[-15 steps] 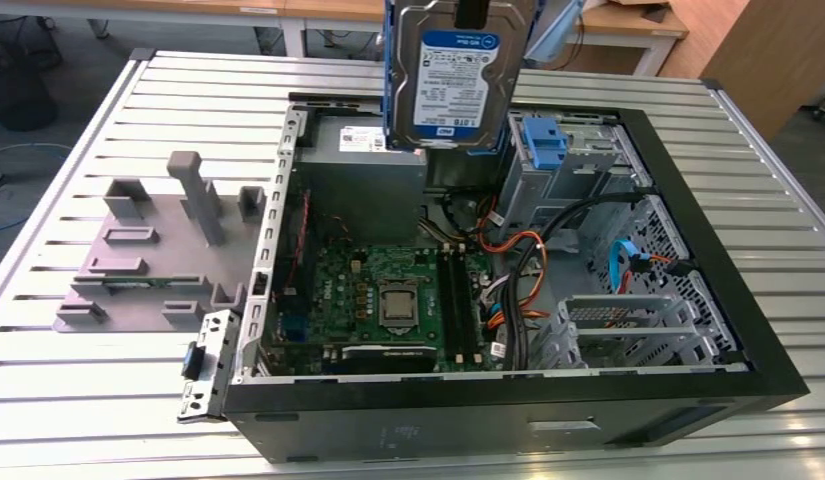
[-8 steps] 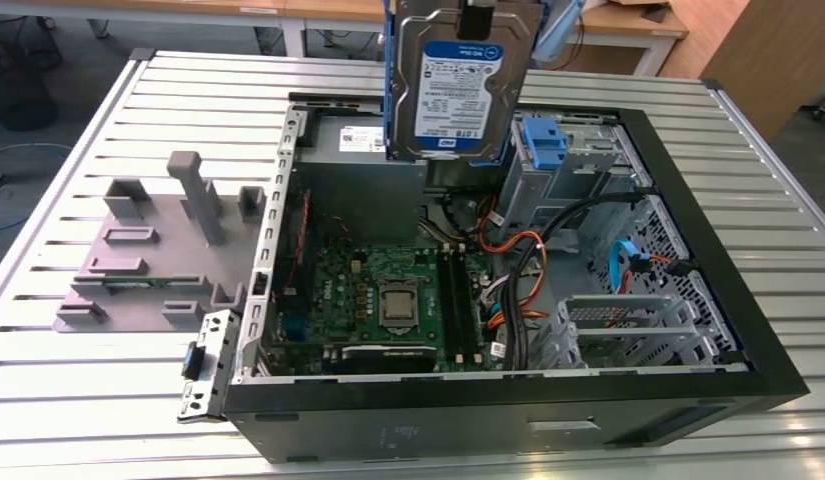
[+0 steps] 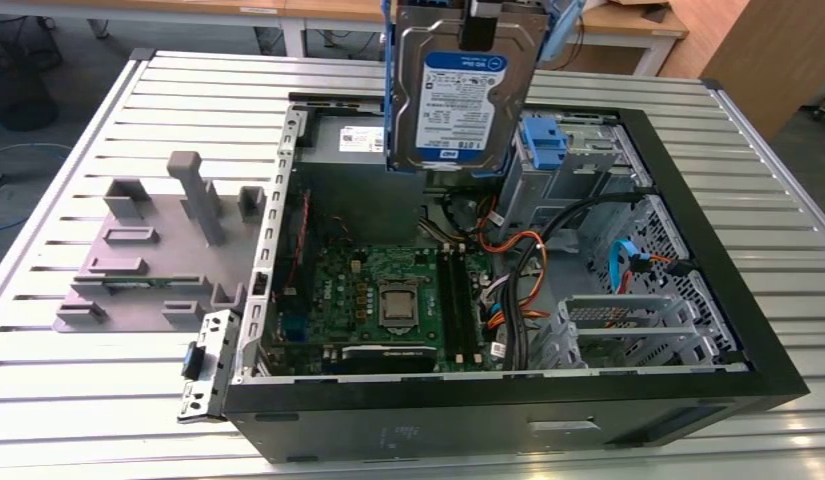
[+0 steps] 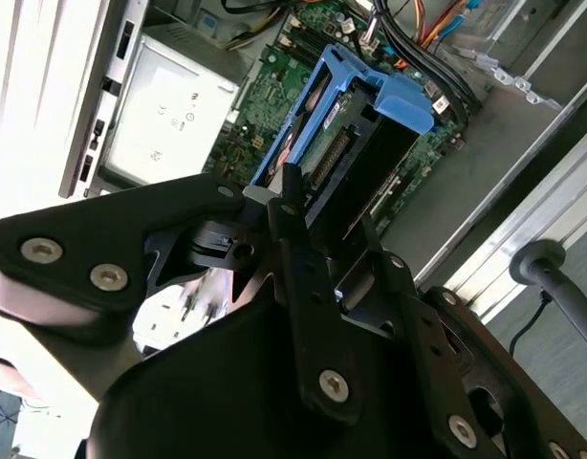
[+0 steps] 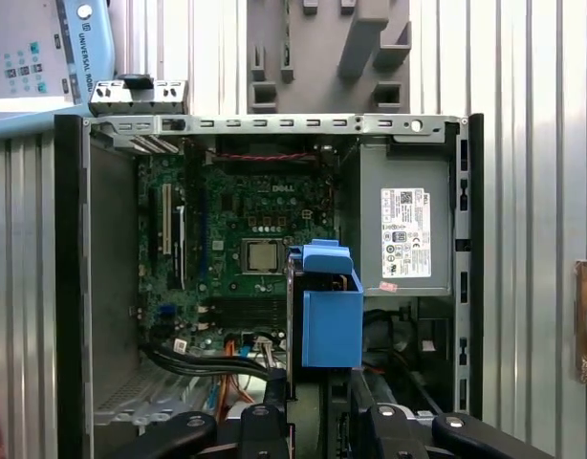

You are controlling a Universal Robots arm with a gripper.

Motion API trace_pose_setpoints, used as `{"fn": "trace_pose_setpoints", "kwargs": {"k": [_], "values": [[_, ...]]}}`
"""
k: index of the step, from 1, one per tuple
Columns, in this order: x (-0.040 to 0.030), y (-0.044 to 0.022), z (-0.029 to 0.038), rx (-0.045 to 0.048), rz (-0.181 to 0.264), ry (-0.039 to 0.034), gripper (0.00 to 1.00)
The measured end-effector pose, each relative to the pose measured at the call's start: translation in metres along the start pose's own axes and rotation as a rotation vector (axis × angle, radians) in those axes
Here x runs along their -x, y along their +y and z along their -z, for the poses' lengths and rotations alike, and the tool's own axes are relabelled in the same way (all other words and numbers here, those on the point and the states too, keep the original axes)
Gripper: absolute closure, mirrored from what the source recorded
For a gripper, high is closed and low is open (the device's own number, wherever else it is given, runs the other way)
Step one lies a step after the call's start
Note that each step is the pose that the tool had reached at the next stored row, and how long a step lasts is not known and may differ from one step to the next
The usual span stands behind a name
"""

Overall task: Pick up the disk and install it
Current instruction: 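Pick up the disk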

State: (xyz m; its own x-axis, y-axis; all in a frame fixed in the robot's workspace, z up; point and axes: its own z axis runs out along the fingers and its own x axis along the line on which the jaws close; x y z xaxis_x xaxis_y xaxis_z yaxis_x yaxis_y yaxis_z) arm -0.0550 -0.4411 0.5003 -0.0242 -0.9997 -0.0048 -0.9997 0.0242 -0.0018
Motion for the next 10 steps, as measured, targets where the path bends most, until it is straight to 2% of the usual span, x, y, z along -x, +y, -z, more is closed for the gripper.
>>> {"fn": "trace_pose_setpoints", "kwargs": {"k": [10], "values": [[-0.0172,-0.0004,0.0001,0.0000,0.000,0.0000,0.65]]}}
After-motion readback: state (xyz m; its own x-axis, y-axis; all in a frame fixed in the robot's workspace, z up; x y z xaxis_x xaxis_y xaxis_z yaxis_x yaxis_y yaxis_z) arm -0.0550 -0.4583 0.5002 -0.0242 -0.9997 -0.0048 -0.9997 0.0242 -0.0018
